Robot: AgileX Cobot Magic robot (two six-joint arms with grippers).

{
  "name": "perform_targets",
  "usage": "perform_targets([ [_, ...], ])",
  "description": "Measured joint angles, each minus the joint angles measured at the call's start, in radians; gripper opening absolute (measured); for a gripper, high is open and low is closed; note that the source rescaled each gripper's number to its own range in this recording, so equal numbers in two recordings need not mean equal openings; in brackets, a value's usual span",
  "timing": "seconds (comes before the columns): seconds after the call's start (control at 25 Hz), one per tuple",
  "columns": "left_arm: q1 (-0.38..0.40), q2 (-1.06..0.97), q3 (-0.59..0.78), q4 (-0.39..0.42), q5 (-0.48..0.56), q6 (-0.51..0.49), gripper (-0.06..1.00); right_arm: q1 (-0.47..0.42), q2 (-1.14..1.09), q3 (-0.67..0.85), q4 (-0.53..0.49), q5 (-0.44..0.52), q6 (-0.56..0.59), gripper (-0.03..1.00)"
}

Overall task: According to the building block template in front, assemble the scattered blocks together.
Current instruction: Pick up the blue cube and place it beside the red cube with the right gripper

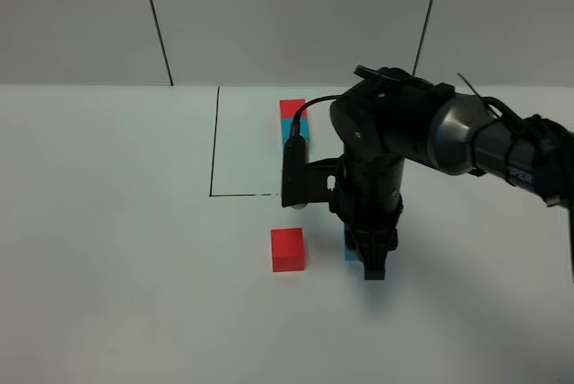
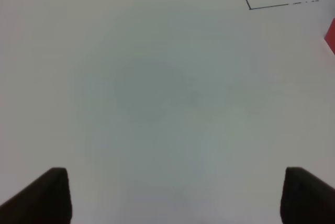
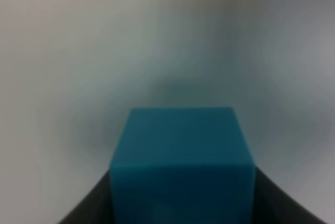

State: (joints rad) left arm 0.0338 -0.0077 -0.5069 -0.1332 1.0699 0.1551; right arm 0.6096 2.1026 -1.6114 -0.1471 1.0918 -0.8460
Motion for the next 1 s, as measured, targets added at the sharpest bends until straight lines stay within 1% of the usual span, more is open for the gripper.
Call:
perform_targets([
  [0.16, 0.0, 0.0, 0.0, 0.0, 0.0, 0.0, 0.89, 0.013, 0.069, -0.088, 0.02, 0.01, -0.036, 0.0],
  [0.36, 0.0, 0.0, 0.0, 0.0, 0.0, 0.0, 0.89, 0.017, 0.139, -0.145, 0.035, 0.011, -0.057, 0.0],
  [0.68, 0.0, 0.0, 0.0, 0.0, 0.0, 0.0, 0.89, 0.017, 0.193, -0.153, 0.033, -0.027, -0.061, 0.0],
  [1.0, 0.0, 0.0, 0.0, 0.0, 0.0, 0.0, 0.89, 0.017, 0.208, -0.172, 0.046, -0.044, -0.061, 0.0],
])
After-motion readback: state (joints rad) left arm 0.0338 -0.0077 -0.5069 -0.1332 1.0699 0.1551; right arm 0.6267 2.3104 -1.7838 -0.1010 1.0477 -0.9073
